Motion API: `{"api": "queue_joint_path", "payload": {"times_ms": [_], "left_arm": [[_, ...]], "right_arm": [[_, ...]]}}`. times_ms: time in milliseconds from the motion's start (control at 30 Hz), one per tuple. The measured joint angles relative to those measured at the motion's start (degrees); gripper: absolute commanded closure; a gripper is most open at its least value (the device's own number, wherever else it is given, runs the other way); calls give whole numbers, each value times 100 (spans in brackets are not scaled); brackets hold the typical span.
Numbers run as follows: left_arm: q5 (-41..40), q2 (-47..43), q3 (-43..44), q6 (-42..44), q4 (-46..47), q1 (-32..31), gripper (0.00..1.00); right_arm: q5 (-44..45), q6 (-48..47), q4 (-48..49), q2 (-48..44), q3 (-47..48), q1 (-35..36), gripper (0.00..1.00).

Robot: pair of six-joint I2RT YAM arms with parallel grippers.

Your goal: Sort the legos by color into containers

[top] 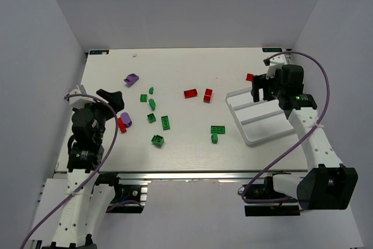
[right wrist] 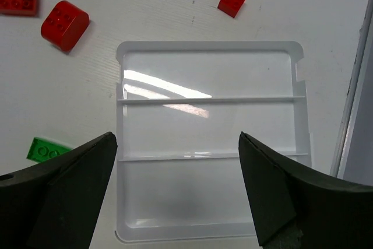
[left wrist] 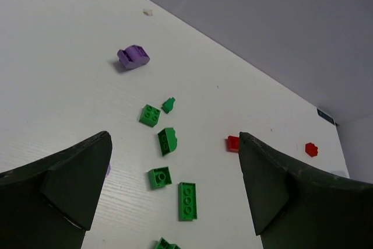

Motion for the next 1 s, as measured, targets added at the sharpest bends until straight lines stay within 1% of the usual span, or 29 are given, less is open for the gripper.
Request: {"api": "queue_joint_path", "payload": {"times_ms": [67,133,267,300,333,367,400,433,467,500,533,600,633,667,700,733,767,800,833,867,1000], "left_arm": [[105,79,-39,-28,-50,0,2],[188,129,-66,-44,-94,0,2],[317,131,-81,-52,-94,2,2],[334,131,-81,-55,-94,2,5],[352,131,-81,-59,-94,2,10],[367,131,-83,-81,-94,2,17],[398,131,-92,-98,-85,2,44],[444,131,-107,-146,-63,2,62],[481,131,-133,-168,-17,2,77],[527,133,-160,-188,15,2,100],[592,144,-188,-188,79,2,100],[675,201,-227,-245,103,2,100],[748,249,-232,-264,129,2,89],[833,304,-232,-282,151,2,75],[905,356,-234,-321,175,2,59],[984,415,-236,-345,203,2,33],[1060,468,-243,-367,238,2,21],[1143,511,-254,-442,258,2,4],[1207,542,-267,-461,271,2,2],[1268,564,-293,-535,291,2,2],[1427,608,-358,-664,321,2,2]], "right_arm": [[-153,-151,-59,4,0,0,11],[-494,-494,-127,-4,-4,-7,11],[-1633,-1749,-435,-184,-79,9,10],[-1928,-2105,-555,-271,-120,31,11],[-2240,-2632,-767,-345,-131,61,11],[-2562,-3121,-1003,-411,-138,96,11],[-2931,-3630,-1246,-466,-142,127,11],[-3270,-4131,-1519,-509,-164,164,14],[-3545,-4610,-1766,-529,-188,216,25],[-3777,-5080,-2024,-522,-208,275,31],[-3969,-5497,-2302,-474,-208,339,43],[-4232,-6111,-2778,-275,-188,492,54],[-4330,-6378,-2997,-125,-146,557,57],[-4411,-6603,-3237,81,-74,629,57],[-4485,-6822,-3480,339,28,713,54],[-4511,-6983,-3652,557,111,782,49],[-4513,-7108,-3818,761,192,850,39],[-4513,-7232,-3947,929,260,920,32],[-4509,-7313,-4022,1036,291,986,27],[-4505,-7375,-4072,1099,295,1062,22],[-4367,-7388,-4100,1075,293,1530,21]]}}
